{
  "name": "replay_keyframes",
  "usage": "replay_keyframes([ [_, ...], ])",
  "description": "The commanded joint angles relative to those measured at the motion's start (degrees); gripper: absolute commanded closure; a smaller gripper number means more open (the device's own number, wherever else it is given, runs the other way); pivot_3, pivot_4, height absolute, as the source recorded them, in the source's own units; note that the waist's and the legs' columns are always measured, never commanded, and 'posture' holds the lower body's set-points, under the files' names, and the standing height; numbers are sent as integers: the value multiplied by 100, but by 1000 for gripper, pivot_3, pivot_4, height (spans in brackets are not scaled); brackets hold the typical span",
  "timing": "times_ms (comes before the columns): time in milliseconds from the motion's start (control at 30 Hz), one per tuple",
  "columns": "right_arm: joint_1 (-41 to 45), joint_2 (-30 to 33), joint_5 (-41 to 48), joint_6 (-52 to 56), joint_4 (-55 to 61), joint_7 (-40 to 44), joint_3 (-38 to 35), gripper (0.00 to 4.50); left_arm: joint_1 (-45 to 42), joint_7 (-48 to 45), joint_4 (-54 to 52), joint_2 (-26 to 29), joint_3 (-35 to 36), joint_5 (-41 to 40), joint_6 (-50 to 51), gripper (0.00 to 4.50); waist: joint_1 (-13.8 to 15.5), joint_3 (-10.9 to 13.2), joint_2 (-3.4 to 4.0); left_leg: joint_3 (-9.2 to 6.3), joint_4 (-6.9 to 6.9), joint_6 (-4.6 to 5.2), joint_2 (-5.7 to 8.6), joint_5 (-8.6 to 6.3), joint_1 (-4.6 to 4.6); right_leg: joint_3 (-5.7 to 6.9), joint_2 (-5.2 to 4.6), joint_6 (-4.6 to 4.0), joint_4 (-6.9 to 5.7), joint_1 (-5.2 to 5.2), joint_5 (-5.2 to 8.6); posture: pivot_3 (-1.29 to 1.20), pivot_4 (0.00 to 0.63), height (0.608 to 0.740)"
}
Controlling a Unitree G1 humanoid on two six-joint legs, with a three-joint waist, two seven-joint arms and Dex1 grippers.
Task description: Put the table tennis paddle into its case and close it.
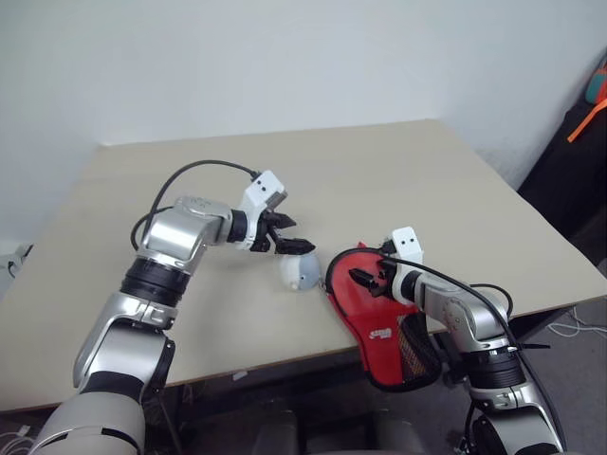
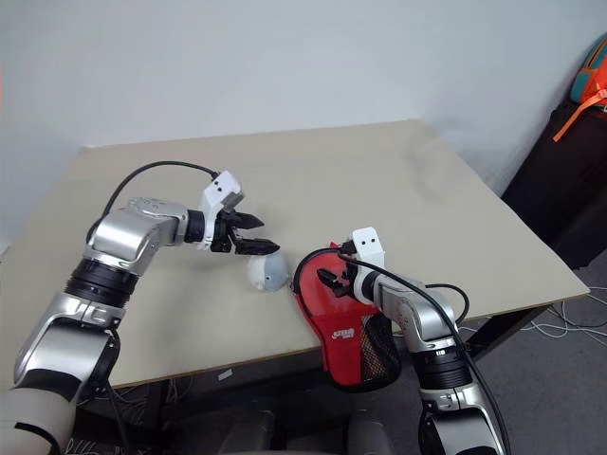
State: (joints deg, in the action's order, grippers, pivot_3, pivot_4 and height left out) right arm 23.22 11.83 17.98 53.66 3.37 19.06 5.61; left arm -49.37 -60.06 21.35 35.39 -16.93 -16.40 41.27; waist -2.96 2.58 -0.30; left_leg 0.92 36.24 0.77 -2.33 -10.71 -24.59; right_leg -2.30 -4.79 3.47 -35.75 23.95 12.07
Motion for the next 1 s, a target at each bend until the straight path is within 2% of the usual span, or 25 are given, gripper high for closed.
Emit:
replay_keyframes([
  [33, 63, -3, -12, 71, -16, 51, 47, 161, 29, -404, -41, 64, -98, 119, -60, 35, 0, 0, -2, 0, 0, 0, 0, 0, 0, 0, 0, 0, 0, 0, 0, 0, 0, 740],
  [333, 169, -43, -46, 18, -113, -10, 6, 161, 874, -631, -181, -43, -854, 724, -38, 35, 0, -1, -3, 1, 3, 1, -5, 0, 2, -1, 3, 0, -4, -2, 0, 0, 0, 740],
  [500, 182, -43, -56, -5, -104, -37, -16, 161, 692, -272, 408, -380, -509, 771, 3, 35, 43, -6, -7, -7, 17, 4, -5, 2, 8, 5, 3, -1, -4, -20, 0, 0, 0, 740],
  [600, 175, 2, -36, 28, -90, 23, 10, 154, 538, -311, 634, -471, -269, 697, 28, 650, 36, -6, -7, -16, 33, -6, -5, -4, 10, 13, 3, -2, -5, -35, -1, 0, 0, 740],
  [700, 147, 47, 14, 81, 4, 132, 74, 154, 395, -398, 632, -529, -33, 532, 195, 1662, 31, -6, -7, -15, 35, -7, -5, -5, 9, 12, 3, -7, -6, -33, -5, 0, 0, 740],
  [800, 150, 48, -5, 49, -23, 150, 83, 764, 313, -486, 561, -546, 58, 452, 291, 2579, 29, -5, -7, -15, 32, -6, -6, -4, 7, 12, 4, -7, -6, -29, -5, 0, 0, 740],
  [900, 155, 40, -64, 46, -86, 113, 114, 1812, 298, -630, 373, -534, 114, 336, 350, 3404, 28, -5, -8, -13, 32, -5, -6, -3, 6, 12, 4, -6, -6, -28, -5, 0, 0, 740],
  [1000, 172, 81, -185, 93, -243, 64, 226, 2942, 152, -620, 420, -603, 257, 253, 427, 3896, 28, -5, -8, -12, 31, -5, -6, -3, 5, 11, 4, -6, -5, -27, -5, 0, 0, 740],
])
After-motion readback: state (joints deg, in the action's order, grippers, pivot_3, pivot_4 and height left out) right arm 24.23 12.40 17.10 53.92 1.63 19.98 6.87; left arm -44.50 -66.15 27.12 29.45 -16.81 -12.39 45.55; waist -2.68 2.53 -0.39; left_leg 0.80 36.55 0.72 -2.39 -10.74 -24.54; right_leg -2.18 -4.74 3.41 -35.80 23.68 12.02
